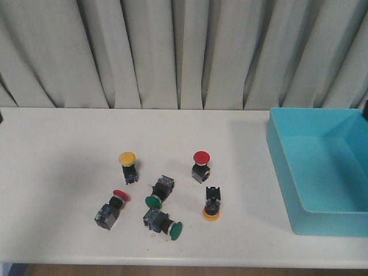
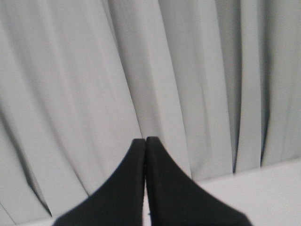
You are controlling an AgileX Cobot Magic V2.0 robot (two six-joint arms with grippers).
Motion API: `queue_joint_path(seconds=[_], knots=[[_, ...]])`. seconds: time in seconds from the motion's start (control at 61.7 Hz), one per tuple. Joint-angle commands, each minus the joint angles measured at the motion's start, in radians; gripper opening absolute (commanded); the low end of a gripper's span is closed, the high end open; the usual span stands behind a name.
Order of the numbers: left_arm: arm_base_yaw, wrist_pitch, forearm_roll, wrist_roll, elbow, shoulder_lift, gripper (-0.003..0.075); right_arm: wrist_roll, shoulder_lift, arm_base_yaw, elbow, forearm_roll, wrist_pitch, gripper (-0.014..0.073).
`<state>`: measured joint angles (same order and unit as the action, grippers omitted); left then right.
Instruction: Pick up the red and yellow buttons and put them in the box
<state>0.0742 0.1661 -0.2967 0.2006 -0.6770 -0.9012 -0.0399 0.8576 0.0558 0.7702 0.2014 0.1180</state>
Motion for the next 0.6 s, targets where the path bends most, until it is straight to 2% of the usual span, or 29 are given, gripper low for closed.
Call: queue_joint_path(seconds=[0.0,0.162,0.275,0.308,0.438,0.502,0.583], knots=[[0.004,0.075,0.016,0.024,-0.045,-0.088,-0.0006,-0.01,0.073,0.031,0.029,0.003,-0.058,0.0],[0.004,0.072,0.015,0.088,-0.05,-0.158,-0.0004,-0.018,0.154,0.083,0.03,0.0,-0.051,0.0048],[0.004,0.078,0.01,0.083,-0.097,-0.196,0.0019,-0.021,0.165,0.088,0.03,-0.003,-0.013,0.0148],[0.004,0.074,0.011,0.086,-0.121,-0.212,0.0038,-0.021,0.165,0.088,0.03,-0.003,0.004,0.0202],[0.005,-0.006,0.014,0.136,-0.229,-0.26,0.0182,-0.021,0.165,0.088,0.033,-0.002,0.063,0.0416],[0.005,-0.097,0.014,0.157,-0.287,-0.284,0.0304,-0.021,0.165,0.088,0.033,-0.002,0.081,0.0517],[0.005,-0.198,0.014,0.165,-0.341,-0.318,0.047,-0.021,0.165,0.088,0.033,-0.003,0.086,0.0601]])
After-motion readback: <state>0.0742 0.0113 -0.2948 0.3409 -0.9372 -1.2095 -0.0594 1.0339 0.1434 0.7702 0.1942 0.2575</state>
